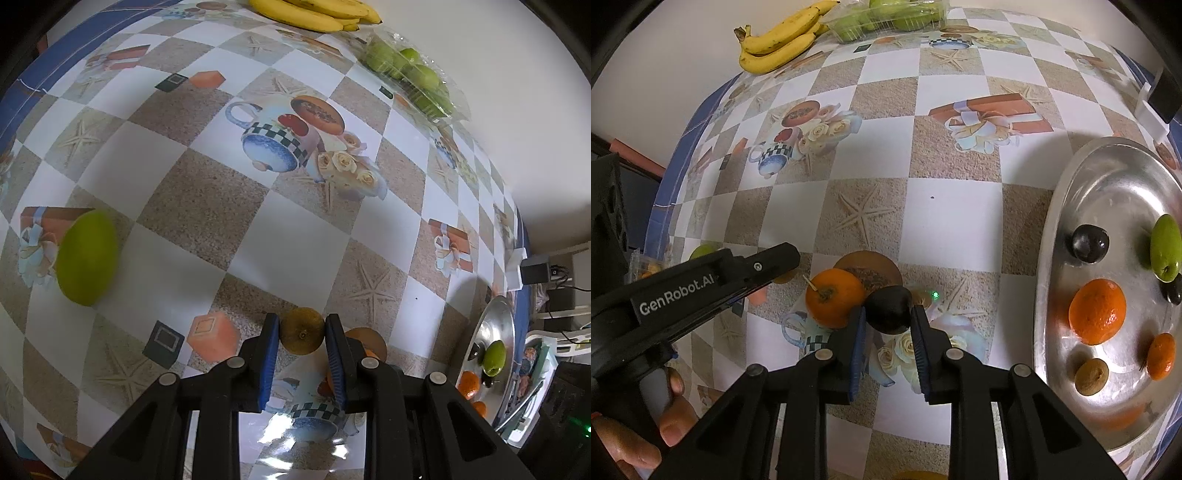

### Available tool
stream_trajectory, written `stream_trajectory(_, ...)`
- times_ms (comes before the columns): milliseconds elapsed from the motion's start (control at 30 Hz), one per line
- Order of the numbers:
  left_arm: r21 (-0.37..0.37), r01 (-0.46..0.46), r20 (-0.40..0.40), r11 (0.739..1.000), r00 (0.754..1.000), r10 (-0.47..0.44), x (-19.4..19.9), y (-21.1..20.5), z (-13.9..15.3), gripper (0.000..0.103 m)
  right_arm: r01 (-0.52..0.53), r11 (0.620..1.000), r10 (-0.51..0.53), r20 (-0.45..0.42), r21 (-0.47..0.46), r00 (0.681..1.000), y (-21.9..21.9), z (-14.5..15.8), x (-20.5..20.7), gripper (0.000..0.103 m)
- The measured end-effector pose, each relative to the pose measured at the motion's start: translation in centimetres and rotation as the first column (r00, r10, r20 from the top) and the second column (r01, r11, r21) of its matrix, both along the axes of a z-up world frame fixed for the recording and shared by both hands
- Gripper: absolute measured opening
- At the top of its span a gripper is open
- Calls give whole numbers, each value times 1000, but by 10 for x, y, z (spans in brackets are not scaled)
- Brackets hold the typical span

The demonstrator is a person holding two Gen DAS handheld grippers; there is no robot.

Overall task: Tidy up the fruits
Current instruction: 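Grasp a dark plum with the right tool while the left tool grasps another kiwi, then carry the plum and kiwi over the steel bowl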

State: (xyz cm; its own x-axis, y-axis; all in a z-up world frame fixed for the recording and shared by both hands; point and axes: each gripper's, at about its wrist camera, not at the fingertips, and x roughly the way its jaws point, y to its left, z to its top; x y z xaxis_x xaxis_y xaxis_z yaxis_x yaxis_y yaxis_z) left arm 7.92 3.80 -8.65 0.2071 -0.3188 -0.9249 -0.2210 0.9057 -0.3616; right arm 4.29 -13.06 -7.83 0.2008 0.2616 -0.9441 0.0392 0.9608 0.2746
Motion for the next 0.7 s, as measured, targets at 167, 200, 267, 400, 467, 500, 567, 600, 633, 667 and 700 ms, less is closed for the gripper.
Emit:
stream_trajectory(167, 3, -9, 2, 1000, 1000, 9, 0, 1, 1, 27, -1, 1000, 1, 0, 7, 1000, -1, 1, 0, 25)
stream_trajectory(200, 3, -11, 3, 1000, 1000, 11, 0, 1, 1, 27, -1, 1000, 1, 0, 6, 1000, -1, 1, 0, 25)
stream_trajectory(267, 4, -14, 4, 1000, 1000, 14, 0, 2, 2, 27, 1, 1000, -1, 0, 8, 1000, -2, 2, 0, 25)
stream_trajectory(400, 3, -20, 8, 1000, 1000, 20, -1, 1, 4, 27, 8, 1000, -8, 7, 14, 1000, -5, 5, -1, 25)
stream_trajectory(467, 7, -22, 12, 1000, 1000, 22, -2, 2, 6, 27, 12, 1000, -12, 10, 19, 1000, -7, 6, -1, 25)
stream_trajectory(500, 10, -24, 15, 1000, 1000, 24, -2, 2, 7, 27, 14, 1000, -14, 12, 21, 1000, -8, 7, -1, 25)
stream_trajectory(567, 16, -26, 20, 1000, 999, 26, -2, 1, 9, 27, 19, 1000, -20, 20, 22, 1000, -11, 11, -2, 25)
stream_trajectory(600, 20, -27, 23, 999, 999, 26, -2, 1, 10, 27, 23, 1000, -23, 24, 22, 999, -12, 12, -2, 25)
stream_trajectory(633, 24, -26, 26, 999, 999, 26, -3, 0, 11, 27, 26, 999, -26, 26, 21, 999, -13, 13, -3, 25)
stream_trajectory(667, 27, -26, 30, 999, 999, 25, -3, 0, 13, 27, 29, 999, -29, 29, 21, 999, -14, 15, -3, 25)
stream_trajectory(700, 31, -25, 34, 999, 999, 24, -3, -1, 14, 27, 31, 999, -31, 31, 21, 999, -15, 16, -3, 25)
